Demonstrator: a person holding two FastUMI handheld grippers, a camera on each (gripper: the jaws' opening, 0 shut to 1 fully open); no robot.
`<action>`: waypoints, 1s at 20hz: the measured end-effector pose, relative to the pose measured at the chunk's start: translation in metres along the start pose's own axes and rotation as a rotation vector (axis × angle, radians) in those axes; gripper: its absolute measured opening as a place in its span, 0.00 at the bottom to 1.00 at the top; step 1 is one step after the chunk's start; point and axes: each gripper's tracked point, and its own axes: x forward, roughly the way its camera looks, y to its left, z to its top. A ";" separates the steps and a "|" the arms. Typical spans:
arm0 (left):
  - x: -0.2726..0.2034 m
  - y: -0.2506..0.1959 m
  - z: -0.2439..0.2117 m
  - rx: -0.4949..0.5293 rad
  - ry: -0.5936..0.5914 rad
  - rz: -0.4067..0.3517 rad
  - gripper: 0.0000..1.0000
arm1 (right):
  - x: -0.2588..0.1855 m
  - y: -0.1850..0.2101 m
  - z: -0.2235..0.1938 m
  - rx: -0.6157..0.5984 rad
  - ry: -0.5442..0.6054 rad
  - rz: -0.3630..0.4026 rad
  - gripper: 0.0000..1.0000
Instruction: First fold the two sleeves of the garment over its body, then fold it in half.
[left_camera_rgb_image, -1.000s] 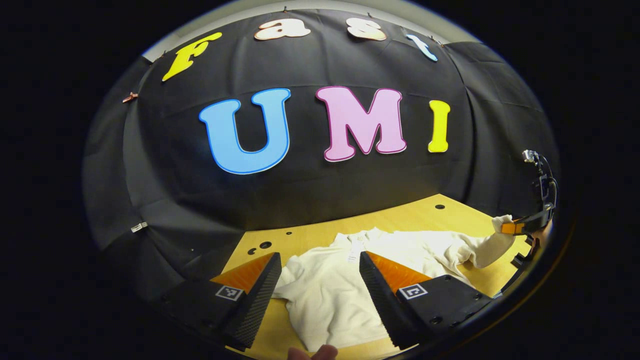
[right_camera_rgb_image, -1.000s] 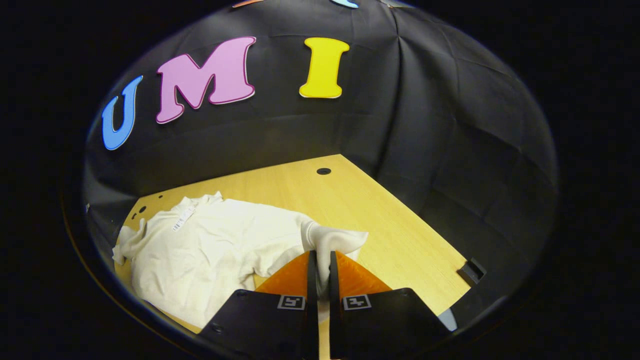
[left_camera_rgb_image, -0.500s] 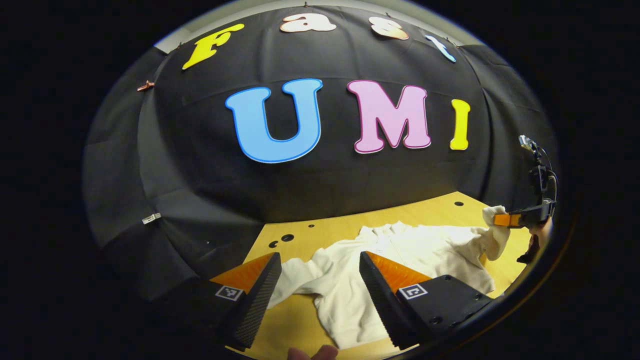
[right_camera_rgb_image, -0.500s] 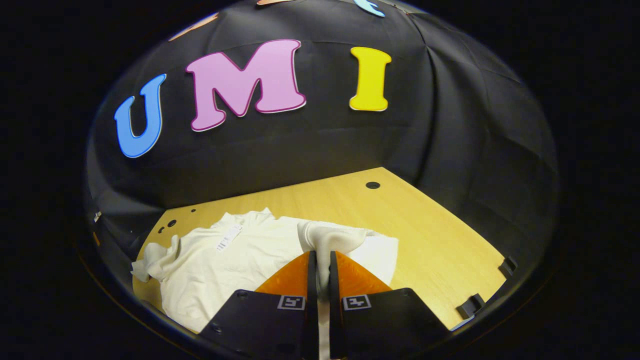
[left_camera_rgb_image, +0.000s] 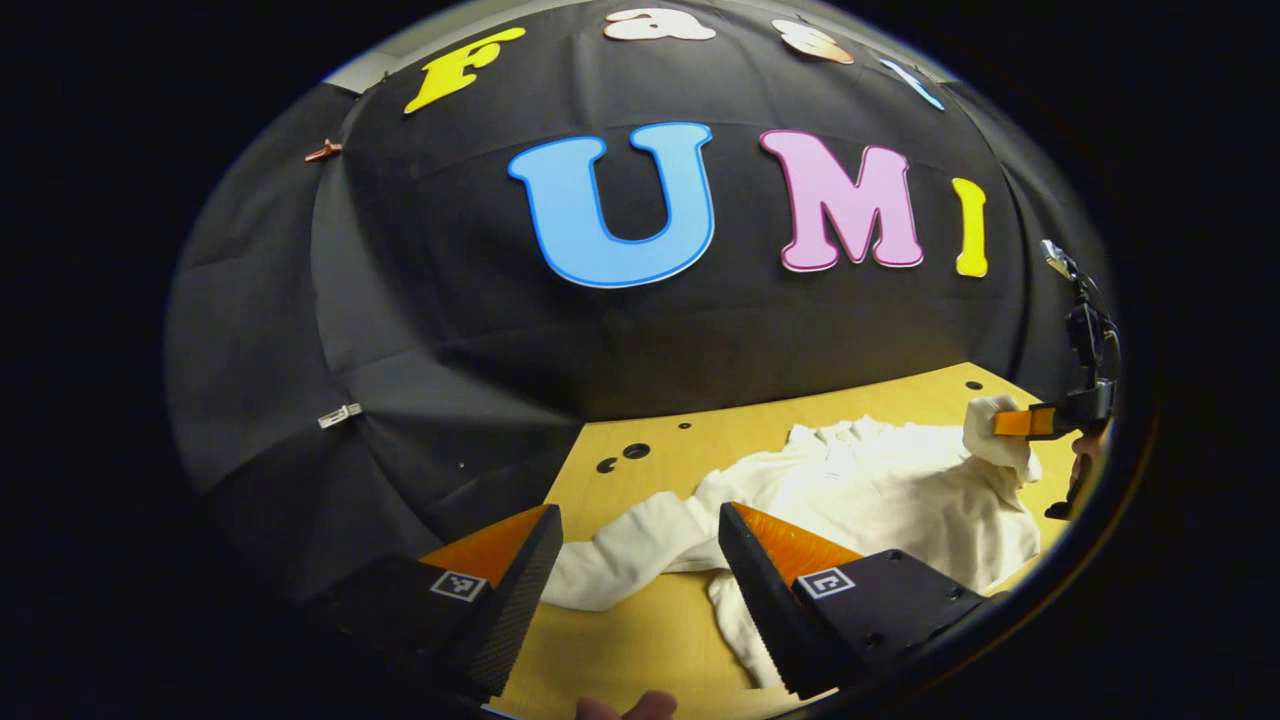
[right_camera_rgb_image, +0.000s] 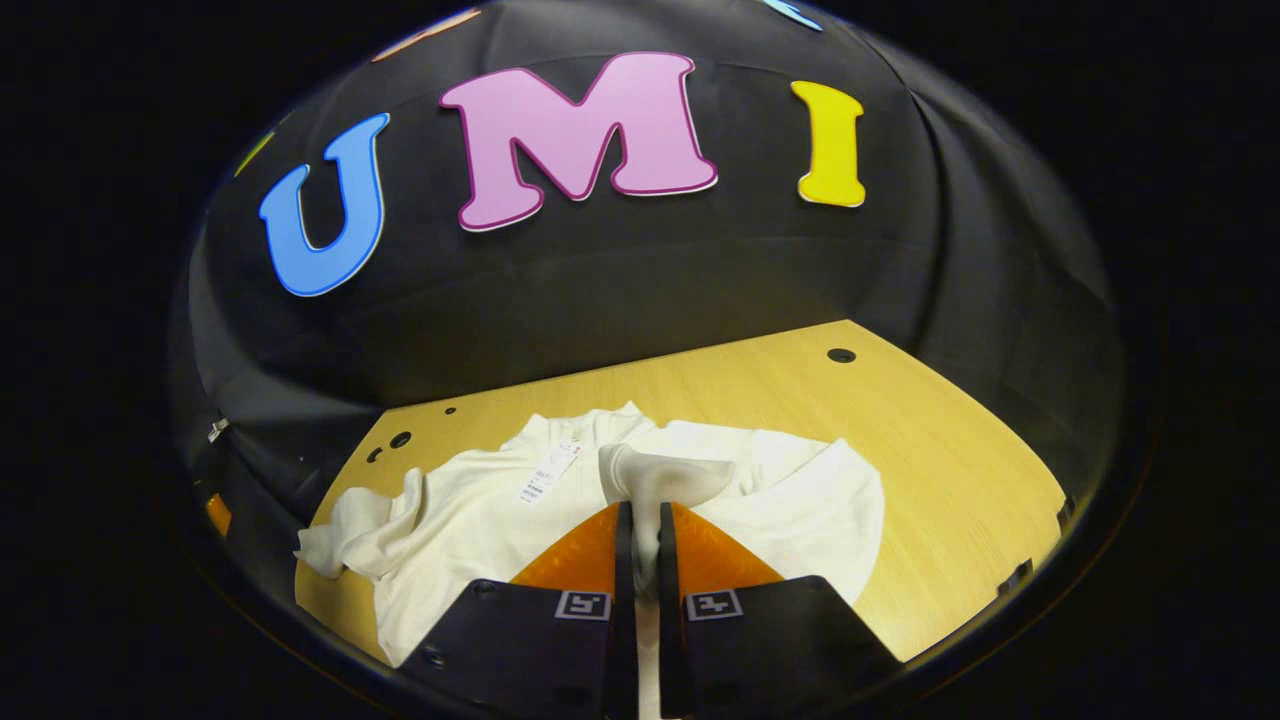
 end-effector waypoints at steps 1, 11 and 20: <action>0.003 0.007 -0.005 0.000 0.006 0.014 0.97 | 0.004 0.008 -0.004 -0.007 0.006 0.011 0.12; 0.055 0.063 -0.071 0.033 0.107 0.100 0.94 | 0.058 0.067 -0.078 -0.083 0.139 0.074 0.12; 0.102 0.101 -0.137 -0.034 0.251 0.156 0.94 | 0.079 0.070 -0.128 -0.108 0.260 0.063 0.13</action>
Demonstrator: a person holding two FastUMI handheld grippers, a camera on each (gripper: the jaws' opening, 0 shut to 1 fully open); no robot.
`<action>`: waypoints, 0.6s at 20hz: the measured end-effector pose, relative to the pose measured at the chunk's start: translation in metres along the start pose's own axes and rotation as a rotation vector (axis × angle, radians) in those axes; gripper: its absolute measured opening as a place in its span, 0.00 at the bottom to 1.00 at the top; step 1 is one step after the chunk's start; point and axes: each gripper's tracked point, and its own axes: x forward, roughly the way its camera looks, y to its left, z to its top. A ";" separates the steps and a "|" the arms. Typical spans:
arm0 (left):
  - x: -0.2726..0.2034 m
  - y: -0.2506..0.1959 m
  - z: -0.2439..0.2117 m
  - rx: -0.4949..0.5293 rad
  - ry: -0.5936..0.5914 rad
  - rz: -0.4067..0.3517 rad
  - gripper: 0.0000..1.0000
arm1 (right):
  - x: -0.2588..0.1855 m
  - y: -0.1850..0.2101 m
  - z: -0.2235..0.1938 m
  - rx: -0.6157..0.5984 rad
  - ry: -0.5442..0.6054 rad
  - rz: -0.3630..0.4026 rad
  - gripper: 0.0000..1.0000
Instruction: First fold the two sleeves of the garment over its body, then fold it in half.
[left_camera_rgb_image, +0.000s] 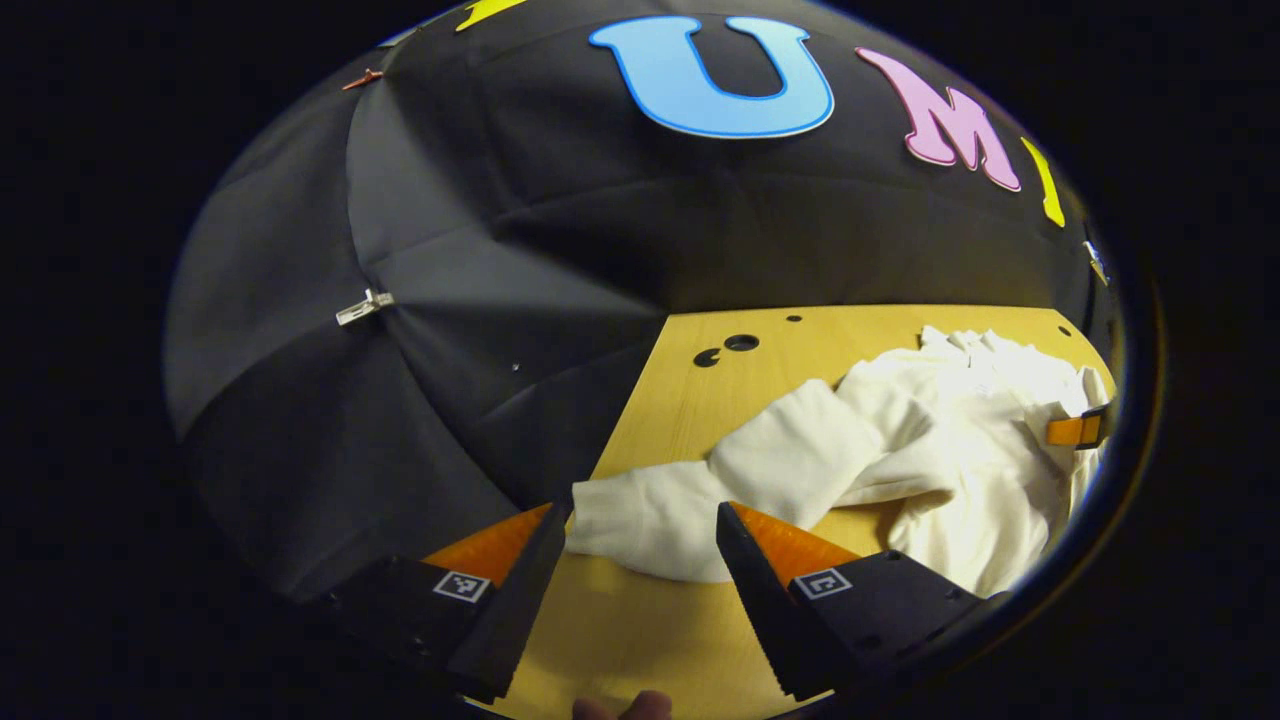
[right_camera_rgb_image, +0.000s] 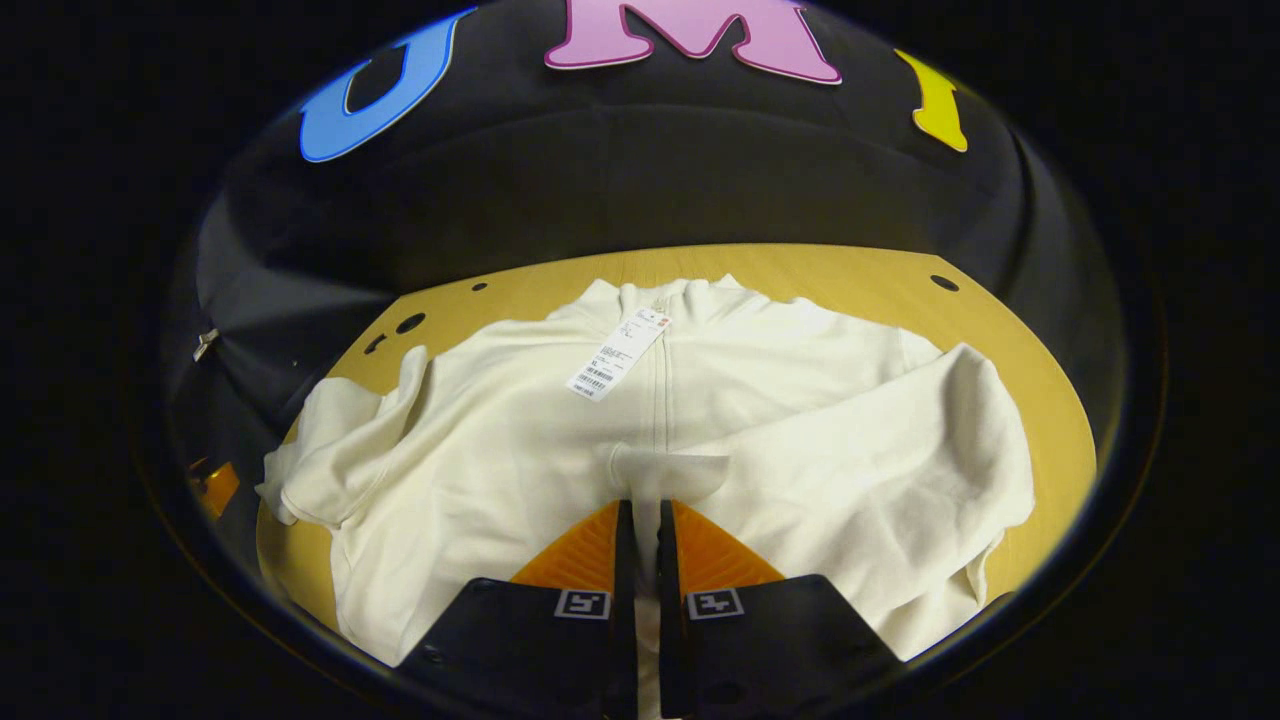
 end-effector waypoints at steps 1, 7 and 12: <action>0.006 0.001 -0.005 0.000 0.018 -0.001 0.94 | 0.001 0.000 -0.005 0.000 0.015 0.003 0.14; 0.031 0.004 -0.022 -0.002 0.078 0.011 0.94 | 0.003 0.006 -0.005 0.047 0.049 0.052 0.28; 0.046 0.009 -0.030 -0.014 0.117 0.025 0.94 | -0.021 0.016 0.018 0.092 -0.008 0.082 0.43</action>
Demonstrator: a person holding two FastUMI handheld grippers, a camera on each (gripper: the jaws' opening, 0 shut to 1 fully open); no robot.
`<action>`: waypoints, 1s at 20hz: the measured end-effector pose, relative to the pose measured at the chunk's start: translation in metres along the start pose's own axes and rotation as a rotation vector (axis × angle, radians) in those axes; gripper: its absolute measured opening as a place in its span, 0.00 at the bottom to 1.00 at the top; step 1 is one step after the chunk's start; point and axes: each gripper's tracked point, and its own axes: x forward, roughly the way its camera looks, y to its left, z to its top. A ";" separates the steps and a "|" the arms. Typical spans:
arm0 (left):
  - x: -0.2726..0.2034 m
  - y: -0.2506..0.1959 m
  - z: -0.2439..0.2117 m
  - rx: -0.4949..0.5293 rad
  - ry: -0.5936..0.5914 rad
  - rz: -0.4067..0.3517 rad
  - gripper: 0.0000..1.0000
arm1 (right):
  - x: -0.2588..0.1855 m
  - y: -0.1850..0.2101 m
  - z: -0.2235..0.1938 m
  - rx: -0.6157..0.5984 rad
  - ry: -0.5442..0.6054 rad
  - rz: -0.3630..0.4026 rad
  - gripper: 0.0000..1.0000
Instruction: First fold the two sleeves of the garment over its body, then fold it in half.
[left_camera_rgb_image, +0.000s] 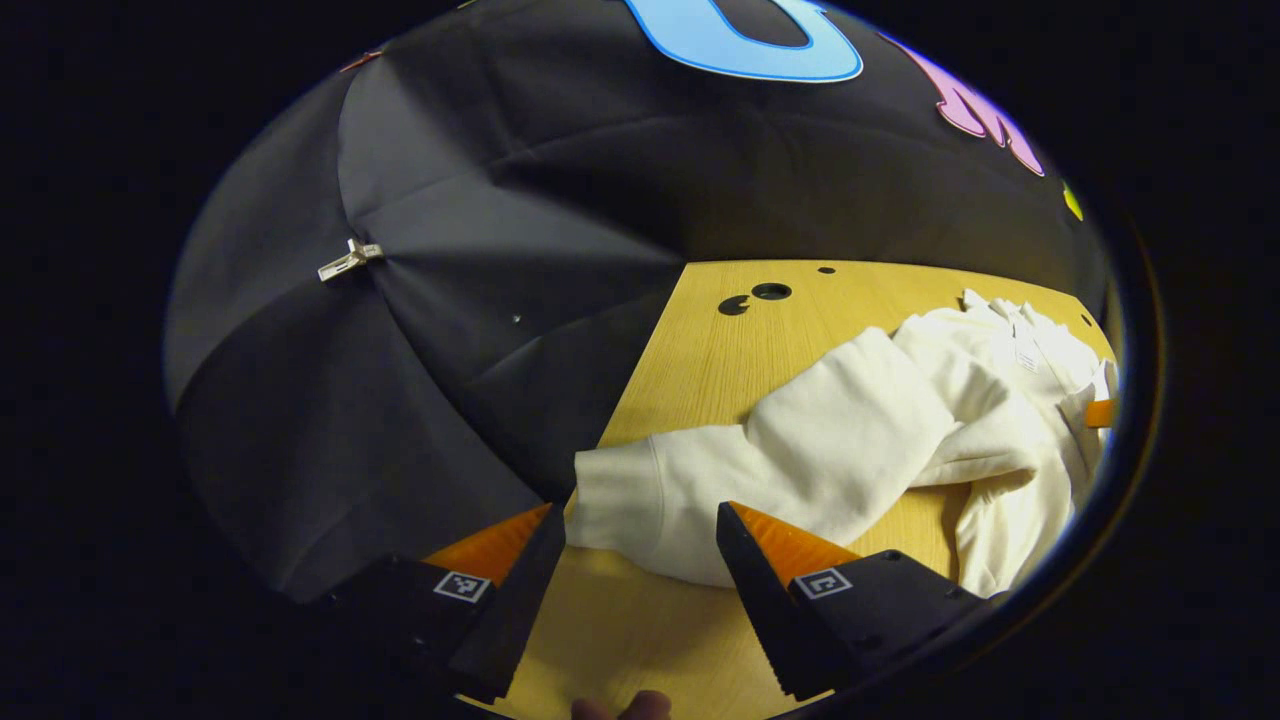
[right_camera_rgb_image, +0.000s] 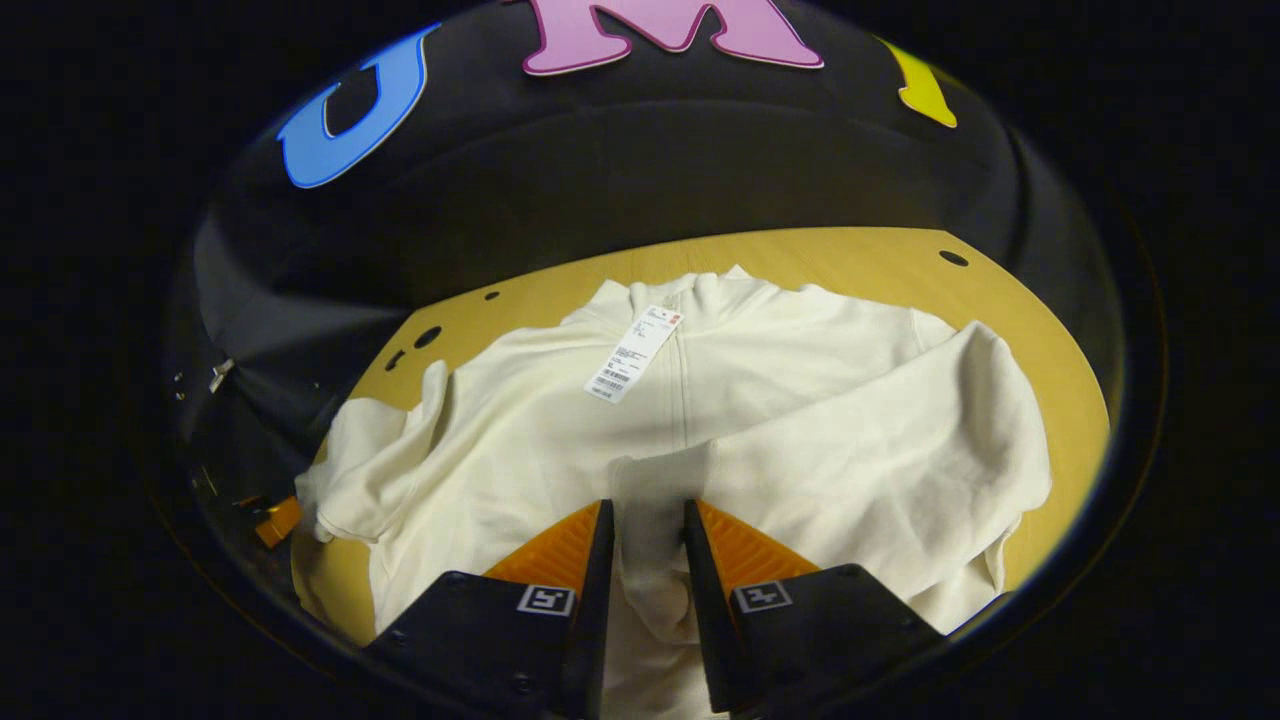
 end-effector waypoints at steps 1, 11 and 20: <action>0.002 0.001 -0.002 -0.004 0.008 0.002 0.94 | -0.008 0.002 0.004 -0.006 -0.013 0.008 0.47; 0.029 0.002 -0.011 -0.077 0.085 -0.008 0.94 | -0.084 -0.009 0.009 -0.134 -0.069 0.013 0.59; 0.040 -0.010 -0.014 -0.047 0.149 -0.079 0.65 | -0.120 -0.028 -0.004 -0.108 -0.056 -0.003 0.59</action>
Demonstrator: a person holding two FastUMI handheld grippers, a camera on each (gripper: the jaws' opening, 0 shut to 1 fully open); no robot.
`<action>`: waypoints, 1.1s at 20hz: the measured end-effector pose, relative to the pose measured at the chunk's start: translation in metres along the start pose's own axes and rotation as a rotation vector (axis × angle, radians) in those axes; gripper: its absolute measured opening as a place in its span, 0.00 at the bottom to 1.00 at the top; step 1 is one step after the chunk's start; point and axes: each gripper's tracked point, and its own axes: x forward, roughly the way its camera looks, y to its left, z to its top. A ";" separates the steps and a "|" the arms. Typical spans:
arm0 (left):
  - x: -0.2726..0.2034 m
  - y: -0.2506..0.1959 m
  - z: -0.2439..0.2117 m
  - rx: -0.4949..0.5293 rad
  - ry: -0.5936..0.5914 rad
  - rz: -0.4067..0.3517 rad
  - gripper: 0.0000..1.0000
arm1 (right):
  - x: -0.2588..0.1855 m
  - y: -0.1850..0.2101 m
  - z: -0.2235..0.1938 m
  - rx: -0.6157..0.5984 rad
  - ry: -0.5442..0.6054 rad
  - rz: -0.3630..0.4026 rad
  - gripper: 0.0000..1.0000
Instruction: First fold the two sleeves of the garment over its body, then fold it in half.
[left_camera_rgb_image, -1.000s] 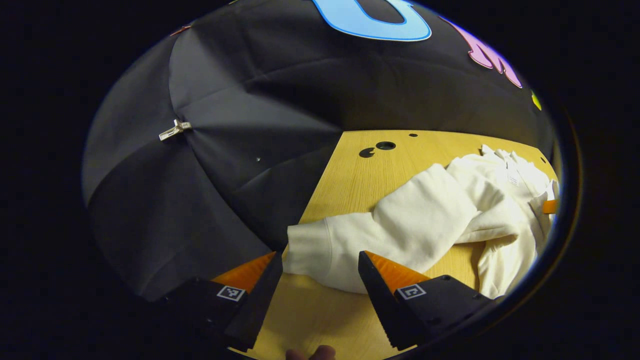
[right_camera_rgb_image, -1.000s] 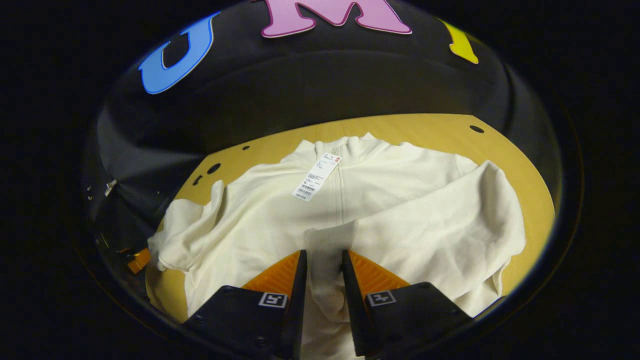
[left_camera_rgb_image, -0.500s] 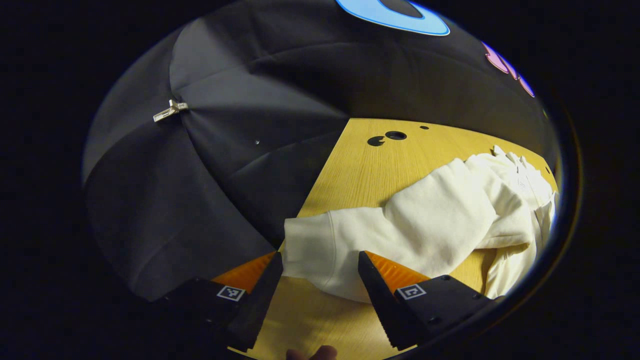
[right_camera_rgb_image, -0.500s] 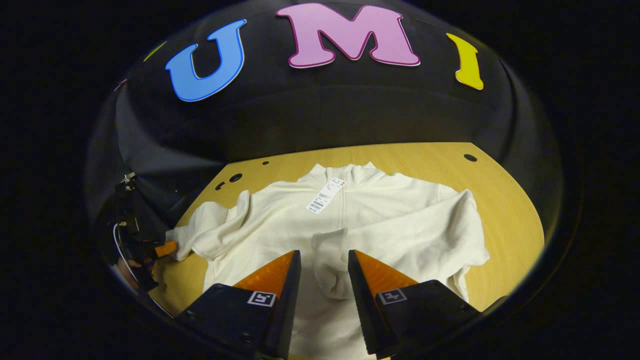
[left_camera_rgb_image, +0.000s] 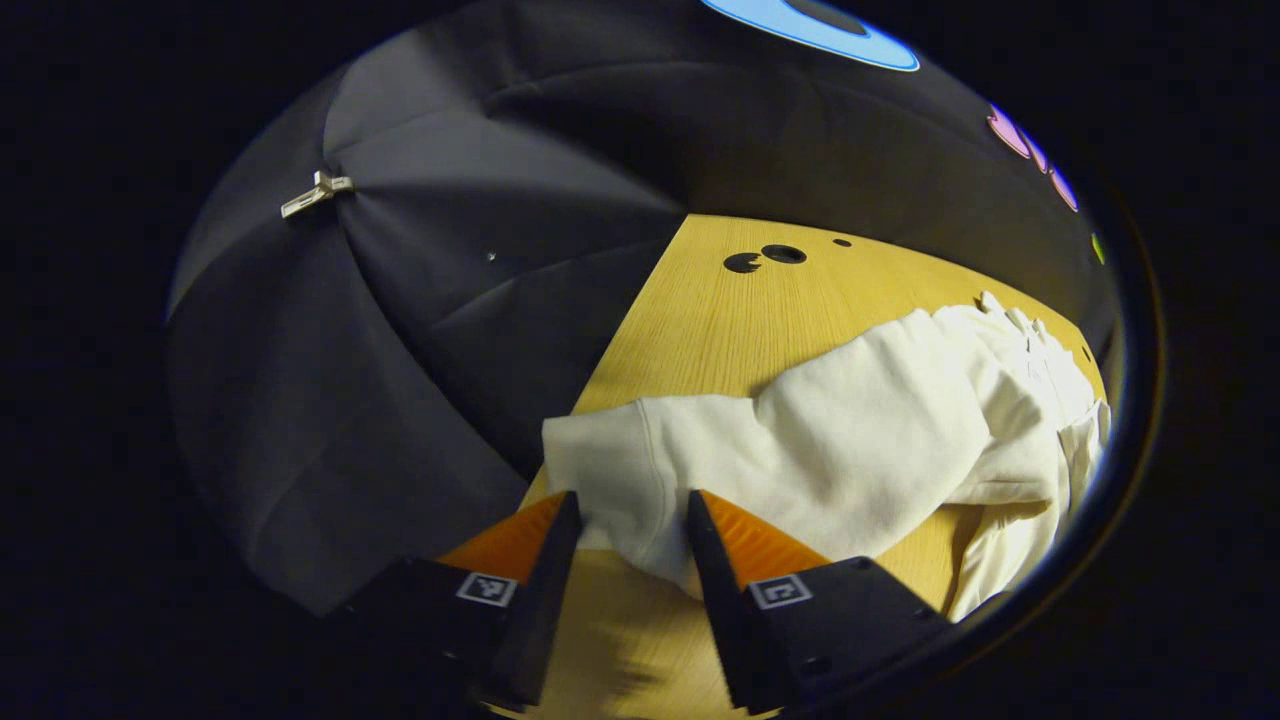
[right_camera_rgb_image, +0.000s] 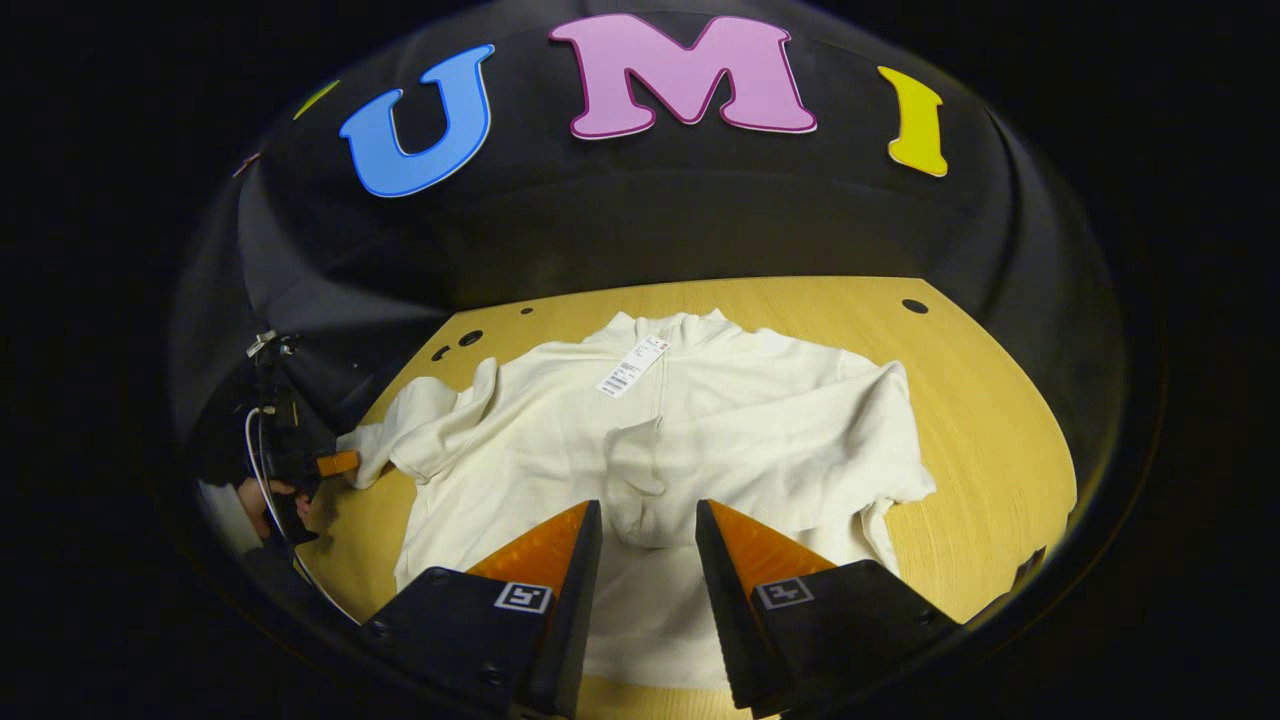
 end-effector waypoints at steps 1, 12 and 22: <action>0.001 0.002 0.001 0.021 0.014 0.023 0.47 | -0.003 -0.002 0.000 0.006 -0.003 -0.001 0.59; -0.055 -0.028 0.049 0.023 -0.119 0.028 0.06 | -0.029 -0.048 -0.006 0.050 -0.026 -0.028 0.59; -0.147 -0.131 0.102 -0.006 -0.296 -0.125 0.06 | -0.040 -0.089 -0.017 0.043 -0.009 -0.046 0.59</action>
